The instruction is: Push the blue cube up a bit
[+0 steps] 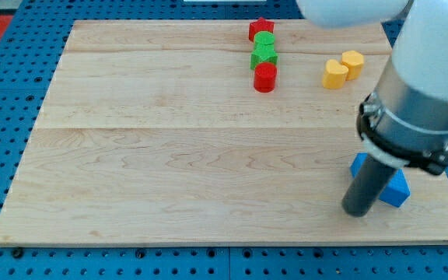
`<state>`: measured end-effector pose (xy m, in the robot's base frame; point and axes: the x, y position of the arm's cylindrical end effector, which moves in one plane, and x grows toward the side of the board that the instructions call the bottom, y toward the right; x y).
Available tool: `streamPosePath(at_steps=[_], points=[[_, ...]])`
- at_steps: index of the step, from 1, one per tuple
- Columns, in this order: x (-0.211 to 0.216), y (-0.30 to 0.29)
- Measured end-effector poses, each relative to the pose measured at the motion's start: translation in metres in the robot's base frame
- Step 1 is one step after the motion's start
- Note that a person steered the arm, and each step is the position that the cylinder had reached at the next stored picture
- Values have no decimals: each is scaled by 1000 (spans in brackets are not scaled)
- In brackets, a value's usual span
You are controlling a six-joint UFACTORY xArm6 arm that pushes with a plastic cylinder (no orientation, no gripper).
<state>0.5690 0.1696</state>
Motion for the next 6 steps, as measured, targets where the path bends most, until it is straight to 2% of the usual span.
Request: streamPosePath(at_steps=[1,3,5,6], points=[[-18,26],[-28,20],[-83,20],[-93,20]])
